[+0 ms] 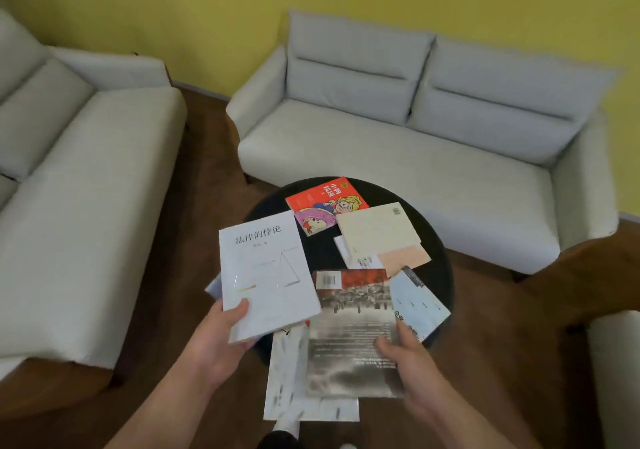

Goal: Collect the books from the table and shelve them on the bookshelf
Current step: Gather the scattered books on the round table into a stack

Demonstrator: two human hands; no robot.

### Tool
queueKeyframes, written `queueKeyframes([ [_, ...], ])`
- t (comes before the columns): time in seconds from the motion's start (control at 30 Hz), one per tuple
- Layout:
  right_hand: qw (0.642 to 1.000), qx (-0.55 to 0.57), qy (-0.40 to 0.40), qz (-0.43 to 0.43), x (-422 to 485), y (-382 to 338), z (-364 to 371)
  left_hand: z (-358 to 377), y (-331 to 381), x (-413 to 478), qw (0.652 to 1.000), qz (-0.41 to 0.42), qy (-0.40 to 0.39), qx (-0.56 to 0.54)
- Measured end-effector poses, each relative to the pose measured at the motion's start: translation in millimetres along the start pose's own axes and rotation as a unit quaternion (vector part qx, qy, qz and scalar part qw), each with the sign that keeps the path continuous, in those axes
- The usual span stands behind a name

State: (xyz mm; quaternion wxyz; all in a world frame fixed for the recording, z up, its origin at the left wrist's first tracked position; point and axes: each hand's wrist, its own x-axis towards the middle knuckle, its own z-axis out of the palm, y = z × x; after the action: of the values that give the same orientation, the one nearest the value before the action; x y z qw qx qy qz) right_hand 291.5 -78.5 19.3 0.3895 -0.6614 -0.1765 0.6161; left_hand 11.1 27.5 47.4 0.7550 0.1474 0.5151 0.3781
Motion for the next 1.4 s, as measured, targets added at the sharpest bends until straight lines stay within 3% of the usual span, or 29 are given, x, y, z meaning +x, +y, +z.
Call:
queueKeyframes([
  [0.13,0.989,-0.139,-0.028,-0.052,-19,14,25,-8,-26,-32,0.999,-0.023,-0.027,0.01],
  [0.3,0.946,-0.313,-0.071,-0.041,-23,2,27,2,-53,-58,0.99,-0.003,0.008,0.139],
  [0.53,0.962,-0.268,-0.048,-0.009,-14,-7,19,26,-76,-69,0.977,-0.046,-0.001,0.209],
  [0.57,0.963,-0.268,-0.034,-0.02,-13,-4,18,26,-80,-65,0.955,-0.018,-0.002,0.296],
  [0.6,0.964,-0.265,-0.016,-0.027,-12,-1,17,26,-82,-61,0.91,0.023,0.006,0.413],
  [0.67,0.971,-0.236,0.003,-0.03,-13,1,15,21,-84,-50,0.789,0.106,0.045,0.603],
  [0.7,0.972,-0.23,0.007,-0.034,-11,0,12,18,-84,-46,0.755,0.127,0.063,0.64],
  [0.77,0.959,-0.275,0.015,-0.063,-12,-14,9,10,-84,-40,0.725,0.136,0.069,0.671],
  [0.83,0.925,-0.368,0.004,-0.099,-9,-33,4,0,-84,-33,0.736,0.133,0.055,0.661],
  [0.9,0.879,-0.459,-0.023,-0.125,-8,-54,2,-4,-79,-30,0.77,0.156,0.086,0.612],
  [1.0,0.843,-0.511,-0.061,-0.156,-11,-81,7,3,-63,-27,0.79,0.22,0.134,0.557],
  [1.03,0.841,-0.511,-0.078,-0.161,-13,-89,11,10,-58,-25,0.793,0.243,0.124,0.544],
  [1.1,0.836,-0.508,-0.131,-0.162,-18,-101,20,29,-46,-29,0.834,0.247,0.076,0.488],
  [1.2,0.791,-0.553,-0.17,-0.201,-19,-109,32,48,-32,-35,0.897,0.17,0.008,0.407],
  [1.3,0.731,-0.604,-0.074,-0.307,-22,-109,33,51,-33,-43,0.934,0.127,0.017,0.334],
  [1.37,0.736,-0.551,0.079,-0.385,-17,-101,20,47,-43,-45,0.964,0.095,0.054,0.242],
  [1.4,0.76,-0.502,0.152,-0.384,-12,-92,12,46,-52,-47,0.976,0.069,0.073,0.192],
])
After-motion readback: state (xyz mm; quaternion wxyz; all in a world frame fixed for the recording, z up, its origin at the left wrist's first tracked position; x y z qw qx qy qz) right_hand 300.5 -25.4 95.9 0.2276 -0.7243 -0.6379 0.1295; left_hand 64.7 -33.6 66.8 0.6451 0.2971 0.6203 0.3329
